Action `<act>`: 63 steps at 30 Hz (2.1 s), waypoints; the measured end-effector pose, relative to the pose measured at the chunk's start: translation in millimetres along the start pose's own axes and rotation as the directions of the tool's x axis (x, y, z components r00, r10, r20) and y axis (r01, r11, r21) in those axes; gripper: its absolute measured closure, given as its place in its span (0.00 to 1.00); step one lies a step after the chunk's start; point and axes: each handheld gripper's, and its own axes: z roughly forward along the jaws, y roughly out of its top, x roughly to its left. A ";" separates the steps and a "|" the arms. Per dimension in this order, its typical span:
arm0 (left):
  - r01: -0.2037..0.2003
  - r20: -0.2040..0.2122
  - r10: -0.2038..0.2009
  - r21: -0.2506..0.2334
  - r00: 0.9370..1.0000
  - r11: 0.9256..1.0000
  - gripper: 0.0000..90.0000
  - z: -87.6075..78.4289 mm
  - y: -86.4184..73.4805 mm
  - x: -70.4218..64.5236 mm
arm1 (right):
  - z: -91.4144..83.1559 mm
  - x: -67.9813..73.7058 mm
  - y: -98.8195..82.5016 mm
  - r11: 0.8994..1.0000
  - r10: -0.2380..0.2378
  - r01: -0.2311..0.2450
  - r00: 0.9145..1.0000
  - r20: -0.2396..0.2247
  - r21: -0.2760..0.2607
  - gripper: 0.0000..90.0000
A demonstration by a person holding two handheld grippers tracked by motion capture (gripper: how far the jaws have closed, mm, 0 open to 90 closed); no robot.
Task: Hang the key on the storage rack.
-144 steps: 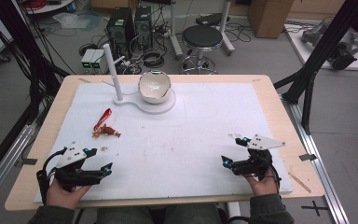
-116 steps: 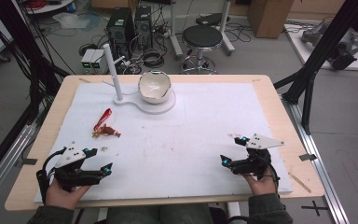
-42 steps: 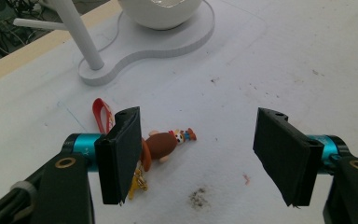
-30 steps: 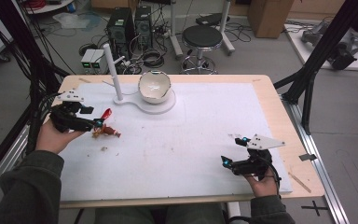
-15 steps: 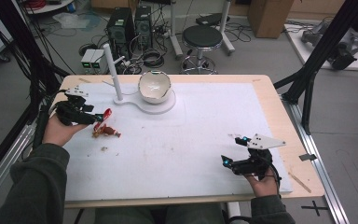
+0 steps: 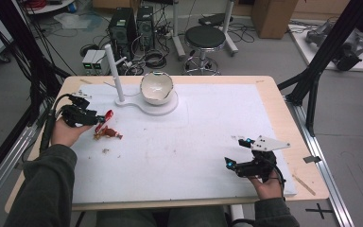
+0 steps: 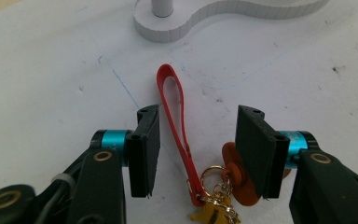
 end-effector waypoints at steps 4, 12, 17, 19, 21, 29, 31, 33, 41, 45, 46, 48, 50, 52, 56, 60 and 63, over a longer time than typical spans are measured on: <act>0.025 -0.014 -0.025 0.013 1.000 1.000 0.61 5.7 -3.1 2.3 | 0.5 0.2 0.4 1.000 -0.001 0.001 1.000 -0.001 -0.003 0.12; 0.035 -0.032 -0.035 0.003 0.999 0.999 0.67 10.1 -2.7 1.6 | 0.0 0.4 0.3 1.000 0.002 -0.002 1.000 0.000 -0.002 0.12; 0.060 -0.033 -0.059 0.017 0.998 0.998 0.70 13.5 -3.9 3.6 | -0.5 0.6 0.8 1.000 -0.001 0.001 1.000 0.002 -0.007 0.12; 0.057 -0.032 -0.056 0.021 0.998 0.998 0.71 14.5 -4.0 3.4 | -0.6 0.7 0.7 1.000 -0.001 0.001 1.000 0.002 -0.005 0.12; 0.053 -0.040 -0.051 0.035 0.998 0.998 0.73 17.8 -4.3 2.0 | -0.4 0.8 0.7 1.000 -0.002 0.002 1.000 0.001 -0.008 0.12; 0.053 -0.051 -0.051 0.053 0.997 0.997 0.79 23.8 -5.1 0.6 | -1.6 0.7 0.5 1.000 0.000 0.000 1.000 0.004 -0.011 0.12; 0.060 -0.048 -0.057 0.053 0.997 0.997 0.80 25.4 -5.7 0.7 | -1.7 1.0 0.5 1.000 0.003 -0.003 1.000 0.000 -0.012 0.12; 0.054 -0.050 -0.051 0.063 0.997 0.997 0.80 26.9 -6.1 0.2 | -1.7 1.1 0.6 1.000 0.002 -0.002 1.000 0.002 -0.011 0.12; 0.053 -0.055 -0.048 0.089 0.997 0.995 0.84 31.4 -7.8 -0.2 | -1.8 0.9 0.6 1.000 0.001 -0.001 1.000 0.003 -0.014 0.12; 0.052 -0.060 -0.047 0.096 0.997 0.994 0.85 32.5 -8.1 -0.2 | -1.9 0.9 0.6 1.000 -0.002 0.002 1.000 0.005 -0.015 0.12; 0.052 -0.060 -0.047 0.095 0.997 0.994 0.86 32.5 -8.1 -0.2 | -2.1 0.9 0.6 1.000 -0.001 0.001 1.000 0.005 -0.015 0.12; 0.050 -0.060 -0.045 0.098 0.997 0.994 0.86 32.9 -8.1 0.1 | -2.3 0.7 0.6 1.000 -0.001 0.002 1.000 0.006 -0.017 0.12; 0.053 -0.060 -0.047 0.103 0.997 0.993 0.86 33.6 -8.6 -0.1 | -2.3 0.7 0.6 1.000 0.000 0.000 1.000 0.006 -0.018 0.12; 0.050 -0.055 -0.045 0.111 0.997 0.993 0.86 34.6 -9.0 0.1 | -2.4 0.7 0.6 1.000 0.000 0.000 1.000 0.005 -0.019 0.12; 0.048 -0.057 -0.041 0.123 0.998 0.991 0.87 36.3 -9.6 -0.1 | -2.5 0.8 0.6 1.000 0.000 0.000 1.000 0.004 -0.020 0.12; 0.052 -0.058 -0.044 0.133 0.997 0.990 0.92 38.3 -10.3 -1.1 | -3.0 0.6 0.5 1.000 -0.001 0.001 1.000 0.005 -0.020 0.12; 0.045 -0.060 -0.037 0.141 0.997 0.989 0.93 39.2 -10.3 -2.1 | -3.3 0.6 0.5 1.000 0.000 0.000 1.000 0.005 -0.019 0.12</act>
